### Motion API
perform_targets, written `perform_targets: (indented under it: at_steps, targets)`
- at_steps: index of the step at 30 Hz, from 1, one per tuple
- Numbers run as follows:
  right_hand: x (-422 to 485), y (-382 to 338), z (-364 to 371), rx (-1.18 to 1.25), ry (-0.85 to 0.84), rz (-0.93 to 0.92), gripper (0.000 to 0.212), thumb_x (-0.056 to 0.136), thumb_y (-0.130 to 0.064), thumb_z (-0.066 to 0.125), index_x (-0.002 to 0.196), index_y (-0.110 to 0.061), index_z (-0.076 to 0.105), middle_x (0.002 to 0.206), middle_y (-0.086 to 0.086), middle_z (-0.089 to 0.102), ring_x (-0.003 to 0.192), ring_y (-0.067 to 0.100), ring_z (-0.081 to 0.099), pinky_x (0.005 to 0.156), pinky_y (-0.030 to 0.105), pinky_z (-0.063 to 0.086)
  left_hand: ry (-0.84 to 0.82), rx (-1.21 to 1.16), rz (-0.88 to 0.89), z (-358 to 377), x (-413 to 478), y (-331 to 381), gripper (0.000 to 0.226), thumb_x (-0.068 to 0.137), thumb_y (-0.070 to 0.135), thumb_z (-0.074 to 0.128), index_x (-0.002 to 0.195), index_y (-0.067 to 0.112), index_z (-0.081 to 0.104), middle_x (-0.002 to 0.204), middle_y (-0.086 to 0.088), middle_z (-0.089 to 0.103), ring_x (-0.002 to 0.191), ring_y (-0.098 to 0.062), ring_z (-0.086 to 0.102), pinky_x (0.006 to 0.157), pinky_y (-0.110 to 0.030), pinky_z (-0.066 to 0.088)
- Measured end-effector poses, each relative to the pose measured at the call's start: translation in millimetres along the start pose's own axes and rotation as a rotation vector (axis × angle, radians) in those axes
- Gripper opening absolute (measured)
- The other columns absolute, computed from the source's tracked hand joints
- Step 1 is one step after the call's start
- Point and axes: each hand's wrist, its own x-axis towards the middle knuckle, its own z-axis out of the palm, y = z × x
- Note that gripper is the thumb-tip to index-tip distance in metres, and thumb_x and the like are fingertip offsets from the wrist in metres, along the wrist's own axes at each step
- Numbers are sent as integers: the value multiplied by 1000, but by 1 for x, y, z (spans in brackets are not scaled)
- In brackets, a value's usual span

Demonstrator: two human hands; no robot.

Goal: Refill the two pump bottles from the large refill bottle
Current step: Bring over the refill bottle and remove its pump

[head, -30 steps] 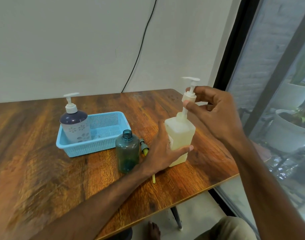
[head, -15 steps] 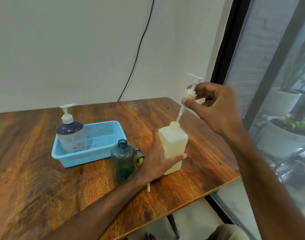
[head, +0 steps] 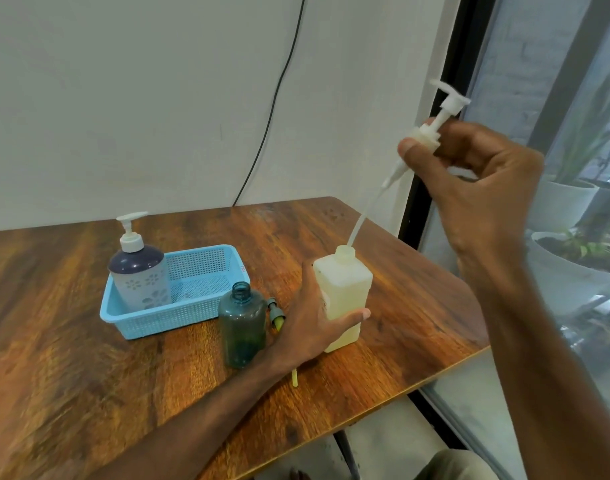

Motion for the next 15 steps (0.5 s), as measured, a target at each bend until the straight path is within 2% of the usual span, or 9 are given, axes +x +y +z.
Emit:
perform_targets:
  at_steps: [4, 8, 10, 15]
  targets:
    - [18, -13, -2, 57, 58, -33, 33, 84, -38, 81, 110, -19, 77, 94, -6, 78, 87, 17, 73, 81, 41, 61, 1, -8, -4, 0, -1, 1, 94, 75, 45, 89, 135, 44, 17, 123, 32, 41, 113, 11, 49, 70, 2, 46]
    - [35, -21, -3, 72, 36, -28, 35, 84, -39, 80, 112, -19, 76, 97, -7, 78, 89, 11, 74, 84, 35, 61, -2, -8, -26, 0, -2, 1, 96, 75, 49, 87, 136, 48, 14, 129, 26, 42, 114, 3, 51, 70, 2, 46]
    - [40, -21, -2, 54, 5, -11, 36, 84, -40, 80, 114, -21, 75, 99, -9, 78, 88, 7, 74, 84, 31, 61, -2, -4, -28, 1, -1, 1, 96, 74, 51, 86, 137, 49, 13, 128, 29, 42, 115, 3, 51, 70, 1, 47]
    - [40, -6, 4, -7, -70, 41, 28, 84, -40, 80, 109, -31, 74, 89, -12, 76, 80, 6, 72, 75, 20, 59, 3, 4, -25, 1, -1, 3, 97, 74, 51, 86, 138, 48, 13, 123, 34, 40, 112, 10, 50, 69, 2, 46]
